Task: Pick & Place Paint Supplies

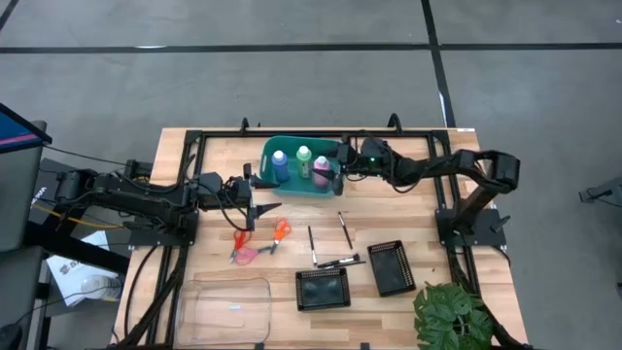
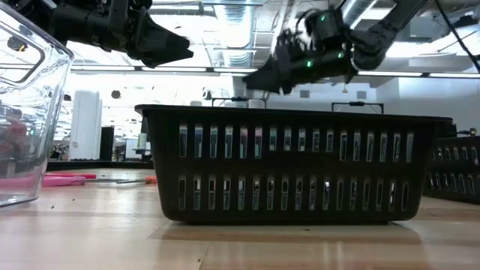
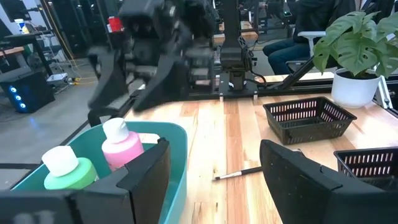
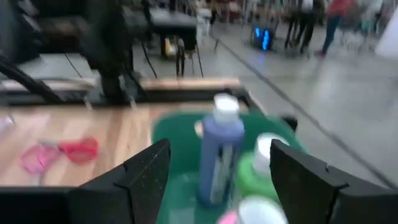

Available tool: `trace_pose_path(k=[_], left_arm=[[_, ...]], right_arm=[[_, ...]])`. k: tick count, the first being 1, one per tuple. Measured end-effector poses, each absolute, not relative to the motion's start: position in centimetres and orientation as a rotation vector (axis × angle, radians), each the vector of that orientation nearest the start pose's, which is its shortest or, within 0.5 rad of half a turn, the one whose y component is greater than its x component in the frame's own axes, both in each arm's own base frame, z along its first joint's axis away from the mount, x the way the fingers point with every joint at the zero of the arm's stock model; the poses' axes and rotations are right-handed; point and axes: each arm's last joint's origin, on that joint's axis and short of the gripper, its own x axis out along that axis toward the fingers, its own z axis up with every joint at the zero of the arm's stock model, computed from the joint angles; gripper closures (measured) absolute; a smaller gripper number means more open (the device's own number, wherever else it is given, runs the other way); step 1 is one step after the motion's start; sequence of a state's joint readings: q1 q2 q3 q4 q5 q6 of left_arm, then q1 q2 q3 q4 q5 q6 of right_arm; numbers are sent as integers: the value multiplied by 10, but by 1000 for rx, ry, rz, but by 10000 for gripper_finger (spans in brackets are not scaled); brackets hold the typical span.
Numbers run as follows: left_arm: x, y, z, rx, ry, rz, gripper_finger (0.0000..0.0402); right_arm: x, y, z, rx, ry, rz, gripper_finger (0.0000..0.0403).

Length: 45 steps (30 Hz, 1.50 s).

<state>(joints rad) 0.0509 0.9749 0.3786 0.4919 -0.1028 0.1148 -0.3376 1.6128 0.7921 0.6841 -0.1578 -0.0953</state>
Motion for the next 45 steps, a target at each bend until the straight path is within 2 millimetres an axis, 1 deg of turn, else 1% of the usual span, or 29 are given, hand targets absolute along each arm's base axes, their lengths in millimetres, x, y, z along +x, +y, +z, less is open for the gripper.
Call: trace_pose_path(k=[5,8,11,13,17,23,26,29,35,38,41,45], left_arm=[[204,13,223,117,119,147,165],[204,13,223,117,120,147,165],[204,13,223,113,120,147,165],[203,13,221,104,113,147,165],[197,14,207,81,111,154,165],[189,20,188,-21,154,193,165],[187,19,183,-71,193,197,165],[186,18,178,-133,236,198,165],[185,12,170,-201,346,187,165],[187,8,173,-218,388,176,165],[190,5,177,-215,396,162,165],[195,5,182,-195,385,156,165]], right_arm=[[316,-78,251,-137,-45,-30,149],[308,-58,261,-187,-153,19,149],[295,-42,263,-212,-203,39,149],[284,-35,256,-214,-191,20,149],[257,-23,232,-188,-158,-25,149],[215,-9,202,-101,-189,-98,149],[202,-3,194,-81,-187,-125,149],[196,4,190,-80,-181,-134,149],[195,13,191,-113,-187,-134,149],[195,14,191,-120,-184,-146,149],[195,14,190,-112,-174,-145,149],[203,15,190,-94,-102,-139,149]])
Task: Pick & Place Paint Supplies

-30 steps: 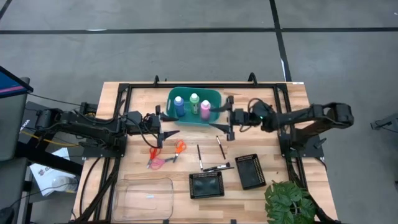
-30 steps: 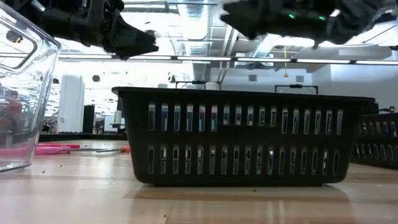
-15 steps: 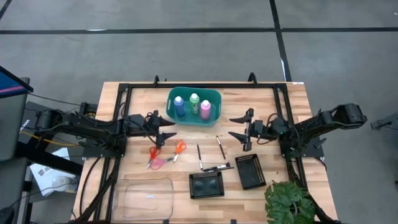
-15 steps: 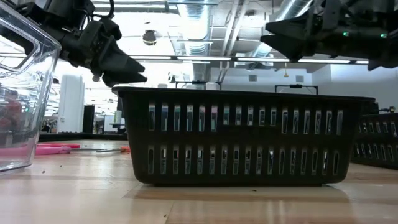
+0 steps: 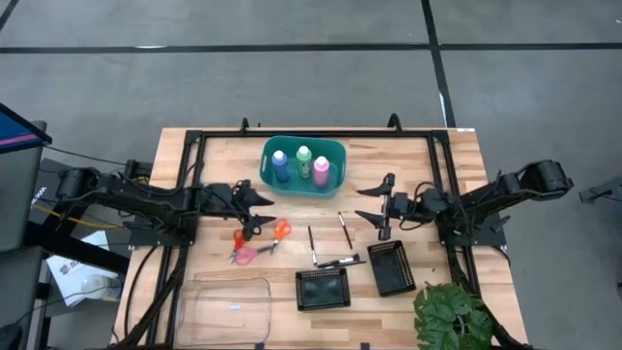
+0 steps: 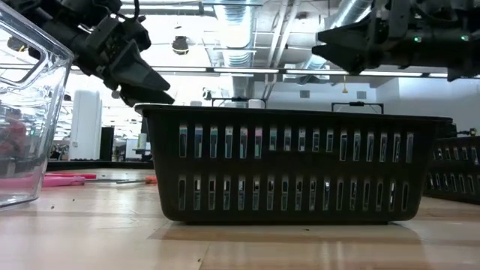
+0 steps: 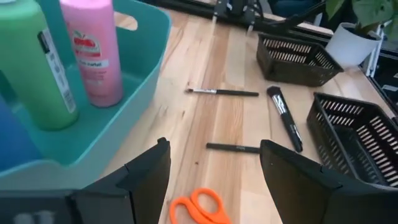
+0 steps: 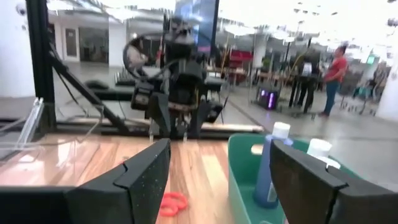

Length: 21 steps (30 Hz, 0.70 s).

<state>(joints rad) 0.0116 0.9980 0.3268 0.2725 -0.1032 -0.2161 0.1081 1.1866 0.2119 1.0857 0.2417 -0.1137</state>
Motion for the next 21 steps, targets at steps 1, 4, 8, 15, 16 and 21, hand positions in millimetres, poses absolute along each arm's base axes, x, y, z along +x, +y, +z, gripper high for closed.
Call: trace_pose_path(k=[1,4,8,15,16,21], left_arm=[[196,5,182,-190,391,155,165],[201,5,182,-187,406,156,165],[207,5,175,-144,454,149,165],[205,5,160,-215,584,155,165],[204,4,158,-231,606,161,165],[200,3,153,-308,671,192,165]], right_arm=[[206,15,191,-89,-85,-138,149],[217,15,195,-62,0,-141,149],[229,15,202,-46,112,-145,149],[233,16,206,-51,150,-140,149],[233,16,206,-51,154,-140,149],[233,16,205,-53,163,-140,149]])
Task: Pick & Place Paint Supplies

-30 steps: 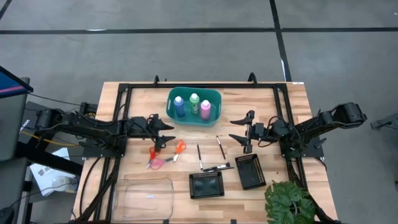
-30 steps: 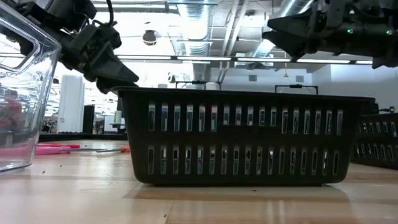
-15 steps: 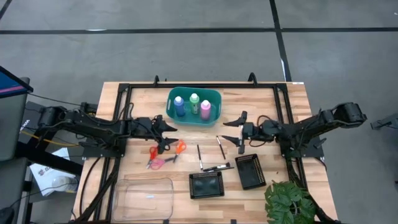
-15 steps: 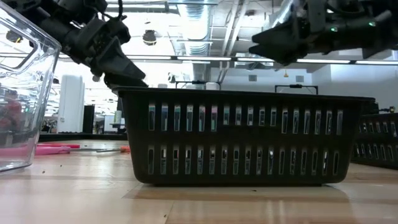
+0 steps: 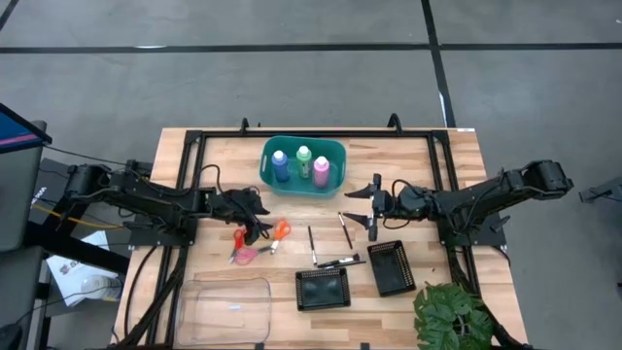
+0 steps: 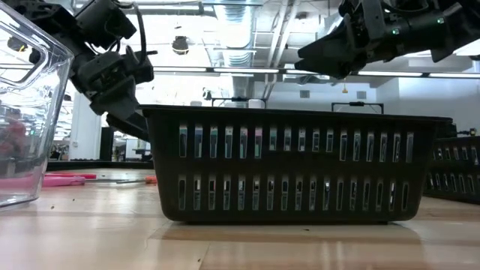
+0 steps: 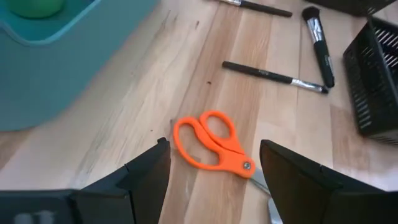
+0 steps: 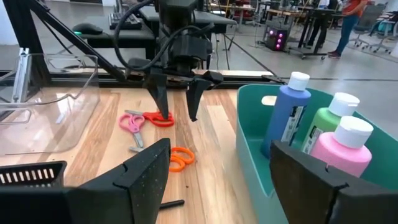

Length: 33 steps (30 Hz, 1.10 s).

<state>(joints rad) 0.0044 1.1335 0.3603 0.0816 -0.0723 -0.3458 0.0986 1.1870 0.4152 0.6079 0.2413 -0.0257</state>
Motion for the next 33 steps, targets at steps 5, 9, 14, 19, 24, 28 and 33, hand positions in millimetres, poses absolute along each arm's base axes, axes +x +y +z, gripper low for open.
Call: trace_pose_path(k=[5,9,14,19,24,28,33], left_arm=[[203,4,150,-359,669,236,176],[215,3,143,-372,727,257,195],[238,3,136,-353,796,264,213],[253,4,130,-311,916,288,222],[261,5,122,-243,1033,341,221],[265,5,117,-217,1063,349,224],[265,5,118,-217,1061,349,262]], right_arm=[[233,16,205,-59,166,-140,149],[233,16,205,-62,167,-140,149],[233,16,204,-65,168,-139,149],[233,18,204,-66,167,-131,149],[232,20,204,-79,167,-120,149],[232,21,205,-82,167,-118,149],[232,21,205,-82,168,-119,149]])
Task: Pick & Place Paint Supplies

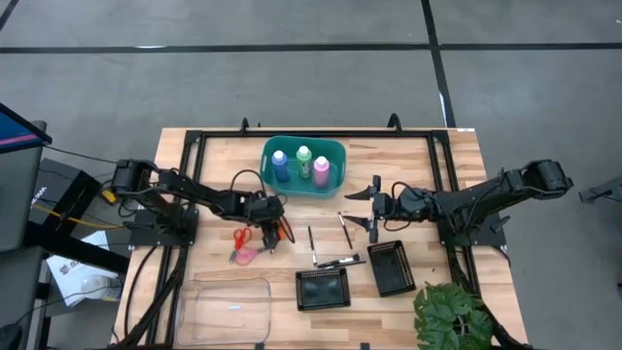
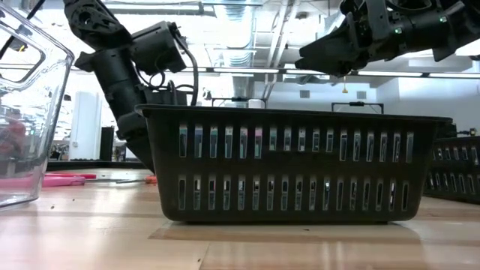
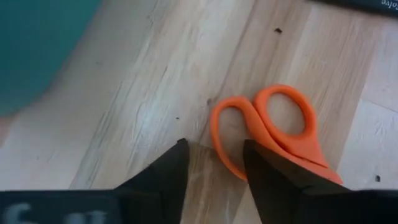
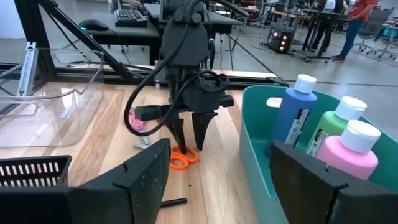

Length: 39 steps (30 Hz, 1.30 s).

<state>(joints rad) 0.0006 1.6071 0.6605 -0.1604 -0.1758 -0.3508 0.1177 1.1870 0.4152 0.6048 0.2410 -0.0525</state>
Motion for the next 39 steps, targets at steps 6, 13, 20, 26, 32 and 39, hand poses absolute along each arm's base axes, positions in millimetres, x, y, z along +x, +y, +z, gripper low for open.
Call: trace_pose_path(k=[6,13,20,26,32,39], left_arm=[[265,3,117,-236,1080,279,376],[265,1,117,-203,1074,239,397],[265,-5,127,-169,1020,207,400],[260,-10,156,-147,904,208,401],[249,-12,180,-133,837,213,401],[234,-12,205,-112,768,200,401]], right_arm=[[232,21,205,-82,168,-119,149],[232,21,205,-82,167,-119,149],[232,21,204,-84,172,-118,149],[232,20,203,-85,183,-119,149],[232,20,203,-85,183,-119,149],[232,20,203,-85,184,-120,149]])
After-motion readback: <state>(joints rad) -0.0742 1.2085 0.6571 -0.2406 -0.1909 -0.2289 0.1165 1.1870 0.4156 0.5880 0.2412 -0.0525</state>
